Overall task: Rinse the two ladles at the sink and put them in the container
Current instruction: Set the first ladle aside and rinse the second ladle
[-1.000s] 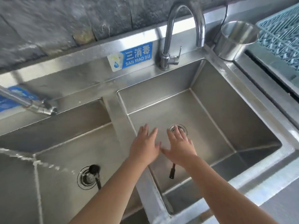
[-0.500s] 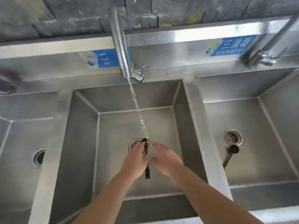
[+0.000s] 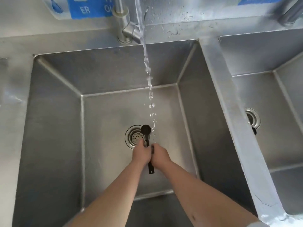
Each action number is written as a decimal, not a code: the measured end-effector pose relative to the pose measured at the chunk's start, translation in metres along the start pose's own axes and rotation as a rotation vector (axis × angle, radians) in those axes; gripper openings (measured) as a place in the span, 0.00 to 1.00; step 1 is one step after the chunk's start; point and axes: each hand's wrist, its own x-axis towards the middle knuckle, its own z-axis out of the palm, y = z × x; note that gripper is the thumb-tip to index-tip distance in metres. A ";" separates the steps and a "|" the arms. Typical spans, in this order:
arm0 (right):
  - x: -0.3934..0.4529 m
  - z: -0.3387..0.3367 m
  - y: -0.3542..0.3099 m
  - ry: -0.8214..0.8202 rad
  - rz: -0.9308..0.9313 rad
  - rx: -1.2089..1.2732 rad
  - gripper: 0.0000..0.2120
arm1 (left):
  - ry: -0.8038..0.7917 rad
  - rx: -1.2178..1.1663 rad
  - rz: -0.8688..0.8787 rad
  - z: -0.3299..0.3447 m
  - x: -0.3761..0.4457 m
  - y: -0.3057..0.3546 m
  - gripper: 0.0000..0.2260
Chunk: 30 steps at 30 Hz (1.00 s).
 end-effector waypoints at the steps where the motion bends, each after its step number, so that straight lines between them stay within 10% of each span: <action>1: 0.005 0.003 0.001 0.005 0.011 0.014 0.09 | 0.017 -0.005 -0.013 0.002 0.005 -0.002 0.14; 30: -0.161 -0.132 -0.068 -0.101 -0.089 0.545 0.09 | -0.084 -0.749 -0.010 -0.093 -0.151 0.132 0.08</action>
